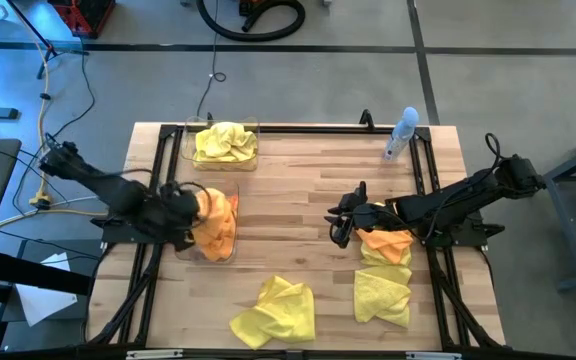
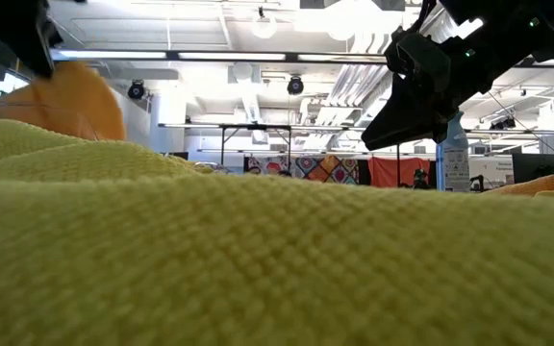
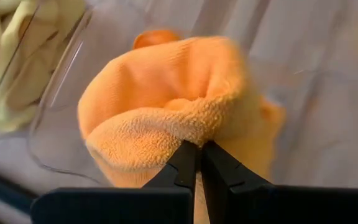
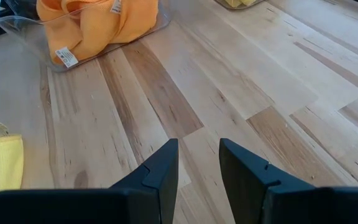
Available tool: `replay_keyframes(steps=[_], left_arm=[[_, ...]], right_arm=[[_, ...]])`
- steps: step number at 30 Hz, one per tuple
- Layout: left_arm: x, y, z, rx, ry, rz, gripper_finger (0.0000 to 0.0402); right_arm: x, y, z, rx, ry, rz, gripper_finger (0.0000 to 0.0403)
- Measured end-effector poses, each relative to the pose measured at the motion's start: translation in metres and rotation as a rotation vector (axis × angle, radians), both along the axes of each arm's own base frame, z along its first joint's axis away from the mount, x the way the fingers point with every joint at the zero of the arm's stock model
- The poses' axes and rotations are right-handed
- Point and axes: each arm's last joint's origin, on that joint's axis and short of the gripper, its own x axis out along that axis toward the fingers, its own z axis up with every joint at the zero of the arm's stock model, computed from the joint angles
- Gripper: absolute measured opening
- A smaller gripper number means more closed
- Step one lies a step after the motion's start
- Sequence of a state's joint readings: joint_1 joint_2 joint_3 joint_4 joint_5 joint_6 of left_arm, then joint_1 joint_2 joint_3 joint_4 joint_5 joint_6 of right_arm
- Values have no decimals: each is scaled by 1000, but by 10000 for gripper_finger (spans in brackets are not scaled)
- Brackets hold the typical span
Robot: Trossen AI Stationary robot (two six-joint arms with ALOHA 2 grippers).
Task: Sort microfiber towel by color & place in baskets
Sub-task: Put the orange microfiber towel into the bottom transparent bin
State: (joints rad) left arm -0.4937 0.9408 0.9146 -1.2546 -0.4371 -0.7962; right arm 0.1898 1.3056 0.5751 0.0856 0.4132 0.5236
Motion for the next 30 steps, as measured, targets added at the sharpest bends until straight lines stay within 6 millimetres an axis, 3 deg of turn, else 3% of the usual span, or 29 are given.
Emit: replay_keyframes(steps=[5,13,17,21,30], left_arm=[[32,8,-20,83,169,-27,0],[74,20,-55,67,321,-185,0],[79,24,-85,28,279,-259,0],[73,34,-109,7,274,-227,0],[80,55,-113,-86,262,-257,0]], right_arm=[[0,-1,0,-16,-3,-22,110],[0,-2,0,-42,-5,-42,110],[0,-2,0,-55,1,-33,110],[0,-2,0,-55,1,-32,110],[0,-2,0,-58,2,-29,110]])
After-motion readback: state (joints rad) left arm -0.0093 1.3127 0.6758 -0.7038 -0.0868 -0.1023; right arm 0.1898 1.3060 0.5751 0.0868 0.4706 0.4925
